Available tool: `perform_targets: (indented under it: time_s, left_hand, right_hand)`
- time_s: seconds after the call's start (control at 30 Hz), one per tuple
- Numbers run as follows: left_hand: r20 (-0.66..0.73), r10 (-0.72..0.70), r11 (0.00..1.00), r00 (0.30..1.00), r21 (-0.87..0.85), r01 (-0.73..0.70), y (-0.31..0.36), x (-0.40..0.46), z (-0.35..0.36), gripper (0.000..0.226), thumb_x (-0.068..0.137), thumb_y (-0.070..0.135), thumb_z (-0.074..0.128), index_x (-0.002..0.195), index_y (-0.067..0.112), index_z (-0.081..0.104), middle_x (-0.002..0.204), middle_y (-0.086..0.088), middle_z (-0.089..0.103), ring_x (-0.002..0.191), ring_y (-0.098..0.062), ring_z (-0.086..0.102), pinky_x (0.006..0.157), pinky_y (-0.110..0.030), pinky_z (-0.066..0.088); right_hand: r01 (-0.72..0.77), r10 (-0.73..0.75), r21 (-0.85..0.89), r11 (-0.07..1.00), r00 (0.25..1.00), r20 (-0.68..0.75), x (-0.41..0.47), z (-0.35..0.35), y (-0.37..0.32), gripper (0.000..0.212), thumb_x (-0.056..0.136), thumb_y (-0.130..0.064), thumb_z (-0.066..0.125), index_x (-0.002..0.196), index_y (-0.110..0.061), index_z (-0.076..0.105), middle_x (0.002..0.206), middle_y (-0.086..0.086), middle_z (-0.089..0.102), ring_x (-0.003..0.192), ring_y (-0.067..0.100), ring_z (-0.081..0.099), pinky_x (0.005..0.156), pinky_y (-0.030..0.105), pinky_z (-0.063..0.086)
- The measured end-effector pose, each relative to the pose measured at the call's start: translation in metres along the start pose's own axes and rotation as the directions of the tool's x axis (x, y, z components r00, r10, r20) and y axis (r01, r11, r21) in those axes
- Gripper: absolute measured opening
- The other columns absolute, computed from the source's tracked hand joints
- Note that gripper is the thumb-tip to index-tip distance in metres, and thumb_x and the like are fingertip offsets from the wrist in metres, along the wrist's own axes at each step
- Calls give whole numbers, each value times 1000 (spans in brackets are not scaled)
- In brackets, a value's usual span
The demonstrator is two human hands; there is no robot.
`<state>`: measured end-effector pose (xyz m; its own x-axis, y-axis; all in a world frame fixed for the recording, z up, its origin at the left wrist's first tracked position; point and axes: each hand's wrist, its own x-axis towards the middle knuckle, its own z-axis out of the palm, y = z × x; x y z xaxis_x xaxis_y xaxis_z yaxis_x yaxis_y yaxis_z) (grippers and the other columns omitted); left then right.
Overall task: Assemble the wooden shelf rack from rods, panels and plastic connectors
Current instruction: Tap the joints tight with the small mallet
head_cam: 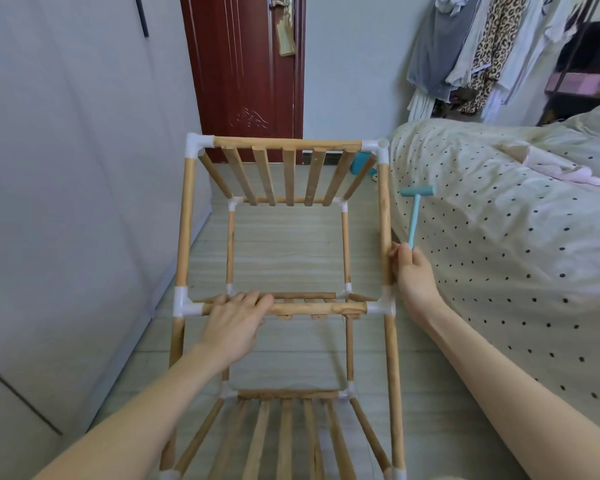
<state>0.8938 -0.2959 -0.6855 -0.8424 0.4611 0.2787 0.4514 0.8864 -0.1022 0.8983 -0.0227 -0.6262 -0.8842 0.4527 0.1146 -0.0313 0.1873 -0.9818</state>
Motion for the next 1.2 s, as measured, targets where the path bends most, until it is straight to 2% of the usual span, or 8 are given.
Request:
perform_targets:
  time_s: [0.27, 0.4, 0.53, 0.7, 0.83, 1.0, 1.13, 1.2]
  left_hand:
    - [19, -82, 996, 996, -36, 83, 2, 9, 4, 22, 94, 17, 45, 113, 26, 41, 107, 6, 48, 105, -18, 47, 73, -33, 24]
    - [13, -95, 993, 995, -62, 96, 2, 13, 5, 20, 93, 17, 46, 110, 27, 42, 105, 6, 49, 103, -18, 47, 72, -32, 24]
    - [44, -105, 993, 993, -48, 107, 4, 11, 4, 20, 93, 17, 46, 110, 27, 41, 106, 6, 47, 104, -18, 46, 74, -32, 25]
    - [34, -101, 993, 994, -62, 103, 2, 15, 6, 20, 93, 18, 46, 110, 28, 42, 106, 7, 47, 103, -16, 46, 75, -32, 24]
    - [51, -126, 990, 991, -50, 128, 0, 17, 6, 20, 94, 18, 45, 112, 27, 43, 108, 5, 48, 104, -18, 46, 74, -33, 24]
    - [64, -127, 991, 990, -44, 130, -1, 20, 10, 19, 93, 19, 46, 109, 28, 41, 107, 6, 48, 103, -17, 46, 74, -33, 25]
    - [80, -134, 990, 988, -32, 137, -1, 19, 8, 18, 94, 20, 45, 110, 27, 41, 109, 6, 47, 105, -18, 45, 75, -33, 25]
    - [66, -127, 991, 990, -20, 129, 0, 19, 10, 18, 94, 20, 45, 109, 28, 40, 107, 6, 47, 104, -17, 45, 76, -34, 26]
  right_hand:
    - [334, -239, -596, 731, 942, 234, -68, -69, 43, 23, 99, -25, 38, 77, -18, 41, 55, 1, 48, 44, 19, 43, 43, 38, 37]
    - [405, -516, -468, 785, 846, -134, -84, -74, 34, 22, 100, -26, 35, 81, -16, 40, 55, -7, 45, 39, 9, 44, 39, 16, 35]
    - [235, -43, -692, 682, 958, 283, -106, -70, 75, 17, 101, -22, 35, 91, -10, 43, 64, 4, 55, 47, 13, 50, 45, 30, 46]
    - [426, -487, -370, 826, 869, -87, -98, -69, 56, 23, 91, -43, 28, 76, -29, 37, 55, -7, 45, 45, 5, 49, 39, 14, 39]
    - [287, 5, -623, 728, 906, 423, -98, -69, 63, 28, 99, -36, 29, 81, -21, 44, 66, -2, 52, 52, 7, 46, 51, 27, 42]
    - [495, -528, -379, 782, 849, 21, -97, -70, 51, 34, 97, -44, 22, 81, -20, 39, 52, -7, 41, 43, 11, 46, 38, 17, 34]
    - [257, -106, -714, 652, 962, 250, -106, -71, 69, 24, 100, -31, 27, 94, -12, 40, 67, 4, 55, 49, 17, 49, 51, 39, 50]
    - [260, -220, -698, 667, 964, 149, -99, -74, 76, 21, 101, -28, 32, 87, -14, 40, 58, -2, 50, 42, 14, 44, 38, 33, 41]
